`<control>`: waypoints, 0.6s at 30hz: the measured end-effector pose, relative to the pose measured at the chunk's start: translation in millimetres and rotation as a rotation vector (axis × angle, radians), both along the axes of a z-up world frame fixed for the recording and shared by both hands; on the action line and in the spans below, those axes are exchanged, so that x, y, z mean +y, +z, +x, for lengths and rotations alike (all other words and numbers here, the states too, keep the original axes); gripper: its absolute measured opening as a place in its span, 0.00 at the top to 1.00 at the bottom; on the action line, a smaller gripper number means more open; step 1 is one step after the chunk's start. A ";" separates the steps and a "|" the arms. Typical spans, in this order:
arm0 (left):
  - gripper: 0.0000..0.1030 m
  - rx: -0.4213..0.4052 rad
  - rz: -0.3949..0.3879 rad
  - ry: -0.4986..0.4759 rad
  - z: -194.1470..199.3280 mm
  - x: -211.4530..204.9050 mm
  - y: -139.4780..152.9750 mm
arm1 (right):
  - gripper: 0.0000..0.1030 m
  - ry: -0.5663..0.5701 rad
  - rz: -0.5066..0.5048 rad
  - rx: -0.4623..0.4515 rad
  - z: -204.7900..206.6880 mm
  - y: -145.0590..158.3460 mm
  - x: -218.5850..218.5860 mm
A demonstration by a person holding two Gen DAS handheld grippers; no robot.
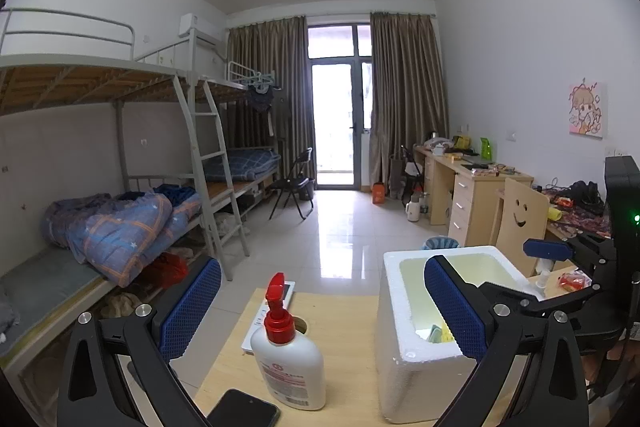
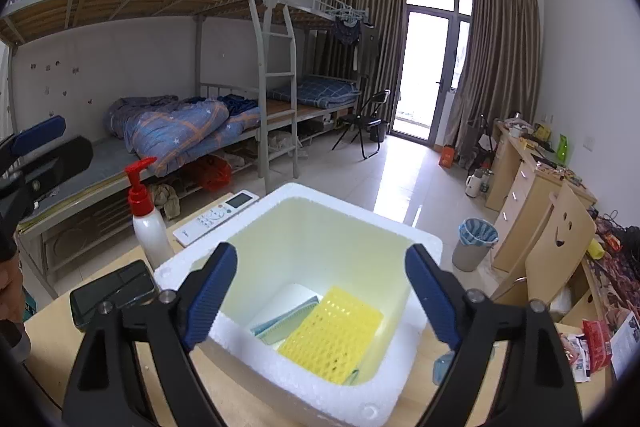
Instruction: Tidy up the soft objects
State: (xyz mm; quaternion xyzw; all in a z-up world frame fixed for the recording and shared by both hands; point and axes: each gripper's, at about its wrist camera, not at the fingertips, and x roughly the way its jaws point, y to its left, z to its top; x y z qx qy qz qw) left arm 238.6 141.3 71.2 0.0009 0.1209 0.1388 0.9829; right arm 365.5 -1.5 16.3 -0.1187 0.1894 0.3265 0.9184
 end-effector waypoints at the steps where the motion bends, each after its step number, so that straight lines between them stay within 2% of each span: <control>1: 0.01 0.000 0.000 0.000 -0.6 -1.0 0.6 | 0.12 0.000 -0.003 0.000 -0.5 0.7 0.5; 10: 0.01 -0.005 -0.005 -0.002 -7.9 -5.1 5.8 | 0.11 -0.004 0.009 0.004 -9.7 7.7 -7.3; 18: 0.01 -0.024 -0.006 -0.027 -25.0 -15.7 17.3 | 0.06 -0.031 0.035 -0.030 -32.6 24.0 -22.1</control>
